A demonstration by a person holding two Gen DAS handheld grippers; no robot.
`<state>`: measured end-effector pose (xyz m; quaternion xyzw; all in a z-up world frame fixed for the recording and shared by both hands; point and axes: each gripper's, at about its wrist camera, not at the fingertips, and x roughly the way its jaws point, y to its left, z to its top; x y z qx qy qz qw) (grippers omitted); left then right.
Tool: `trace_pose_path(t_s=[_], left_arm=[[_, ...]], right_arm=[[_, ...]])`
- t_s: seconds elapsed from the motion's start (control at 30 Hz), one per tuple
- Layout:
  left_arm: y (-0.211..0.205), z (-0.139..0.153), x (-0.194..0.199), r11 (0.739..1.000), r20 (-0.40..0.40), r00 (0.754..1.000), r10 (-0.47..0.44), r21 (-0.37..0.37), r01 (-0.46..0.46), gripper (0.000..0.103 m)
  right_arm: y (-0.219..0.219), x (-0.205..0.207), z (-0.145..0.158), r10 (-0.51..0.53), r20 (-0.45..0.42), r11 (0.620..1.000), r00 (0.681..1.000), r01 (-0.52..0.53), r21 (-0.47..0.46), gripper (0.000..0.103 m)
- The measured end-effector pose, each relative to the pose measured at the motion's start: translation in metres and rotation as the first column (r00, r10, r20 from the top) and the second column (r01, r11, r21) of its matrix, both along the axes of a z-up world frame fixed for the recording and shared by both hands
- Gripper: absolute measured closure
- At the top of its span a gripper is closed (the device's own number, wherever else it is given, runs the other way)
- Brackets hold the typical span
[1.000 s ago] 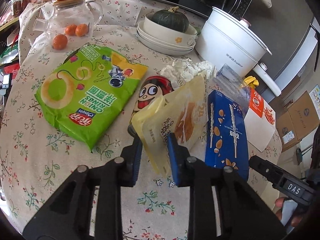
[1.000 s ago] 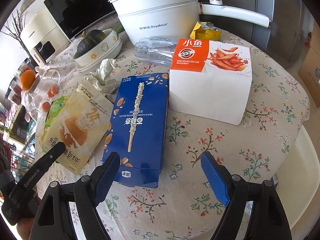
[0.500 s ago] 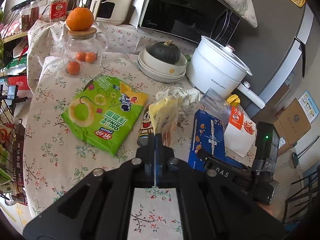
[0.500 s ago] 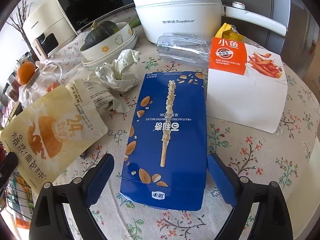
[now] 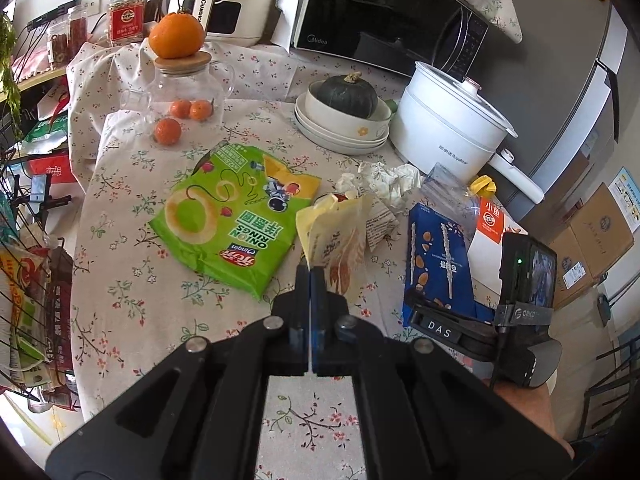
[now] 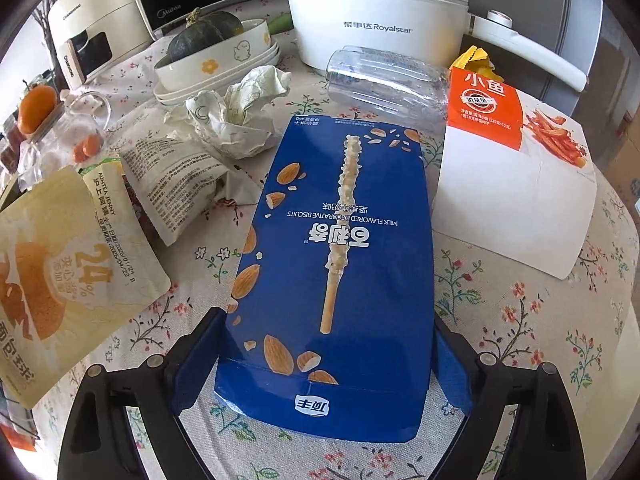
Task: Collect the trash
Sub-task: 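Grasp the beige snack bag with the left tool while the right grasps the blue box, then carry the beige bag with the left tool while the right carries the blue box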
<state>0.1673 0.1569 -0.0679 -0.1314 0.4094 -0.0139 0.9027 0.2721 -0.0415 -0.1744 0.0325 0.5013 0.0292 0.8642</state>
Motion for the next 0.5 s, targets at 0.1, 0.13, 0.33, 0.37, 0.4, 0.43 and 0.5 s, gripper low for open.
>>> trace_pose_path(t_s=[0.1,0.13,0.33,0.37,0.4,0.43,0.5], left_arm=[[-0.002,0.004,-0.002,1.0,0.011,1.0,-0.004,-0.001,0.004,0.103],[-0.002,0.006,-0.003,1.0,0.015,1.0,-0.006,-0.002,0.006,0.103],[-0.009,0.018,-0.013,1.0,0.045,0.999,-0.021,-0.016,0.021,0.103],[-0.01,0.021,-0.015,0.999,0.051,0.998,-0.024,-0.021,0.025,0.103],[-0.011,0.023,-0.016,0.999,0.056,0.998,-0.028,-0.026,0.029,0.103],[-0.013,0.025,-0.018,0.999,0.06,0.998,-0.033,-0.032,0.035,0.103],[-0.018,0.029,-0.022,0.998,0.068,0.997,-0.047,-0.041,0.05,0.103]], right_arm=[[-0.007,-0.005,0.008,0.021,-0.003,1.0,1.0,-0.021,0.015,0.009],[-0.009,-0.009,0.012,0.031,0.001,0.999,1.0,-0.031,0.022,0.01],[-0.018,-0.03,0.042,0.107,0.037,0.992,0.994,-0.109,0.056,0.012],[-0.021,-0.034,0.046,0.117,0.039,0.991,0.992,-0.119,0.065,0.012],[-0.024,-0.039,0.05,0.127,0.039,0.989,0.991,-0.13,0.075,0.012],[-0.029,-0.044,0.055,0.136,0.041,0.987,0.99,-0.139,0.084,0.013],[-0.037,-0.051,0.064,0.149,0.046,0.984,0.988,-0.152,0.094,0.013]])
